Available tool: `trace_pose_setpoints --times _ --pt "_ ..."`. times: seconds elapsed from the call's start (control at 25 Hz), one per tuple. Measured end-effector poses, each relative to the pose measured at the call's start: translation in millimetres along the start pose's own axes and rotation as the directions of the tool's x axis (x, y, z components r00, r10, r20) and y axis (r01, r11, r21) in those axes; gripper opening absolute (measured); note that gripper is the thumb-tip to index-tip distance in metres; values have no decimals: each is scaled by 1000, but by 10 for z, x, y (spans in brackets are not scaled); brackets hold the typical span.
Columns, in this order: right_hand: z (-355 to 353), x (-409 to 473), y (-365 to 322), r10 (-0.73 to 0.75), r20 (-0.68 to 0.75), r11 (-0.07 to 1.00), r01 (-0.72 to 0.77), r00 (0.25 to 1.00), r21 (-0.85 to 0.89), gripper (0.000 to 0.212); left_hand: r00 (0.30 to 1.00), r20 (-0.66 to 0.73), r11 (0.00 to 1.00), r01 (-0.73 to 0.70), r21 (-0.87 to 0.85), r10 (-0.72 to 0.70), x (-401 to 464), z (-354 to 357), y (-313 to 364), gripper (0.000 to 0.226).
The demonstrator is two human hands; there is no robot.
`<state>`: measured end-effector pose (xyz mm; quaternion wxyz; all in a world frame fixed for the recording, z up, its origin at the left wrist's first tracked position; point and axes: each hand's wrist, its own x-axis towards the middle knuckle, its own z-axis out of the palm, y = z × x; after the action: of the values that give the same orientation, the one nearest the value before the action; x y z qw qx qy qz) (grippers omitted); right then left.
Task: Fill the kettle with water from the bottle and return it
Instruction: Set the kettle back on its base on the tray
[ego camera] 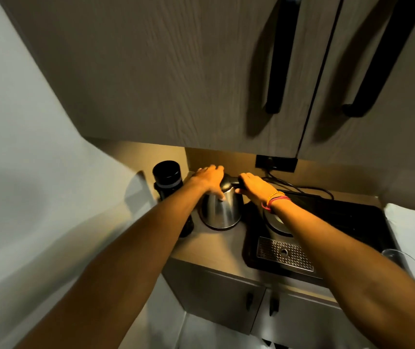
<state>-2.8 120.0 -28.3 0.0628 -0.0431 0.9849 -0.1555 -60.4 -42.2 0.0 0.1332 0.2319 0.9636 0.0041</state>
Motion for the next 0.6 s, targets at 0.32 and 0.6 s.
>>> trace_pose_setpoints --times 0.32,0.6 --pt "-57 67 49 -43 -7 997 43 999 -61 31 991 36 989 129 -73 -127 217 149 12 103" --pt "-82 50 68 -29 -101 999 24 994 -47 28 991 -50 963 106 -249 -122 193 199 -16 93"
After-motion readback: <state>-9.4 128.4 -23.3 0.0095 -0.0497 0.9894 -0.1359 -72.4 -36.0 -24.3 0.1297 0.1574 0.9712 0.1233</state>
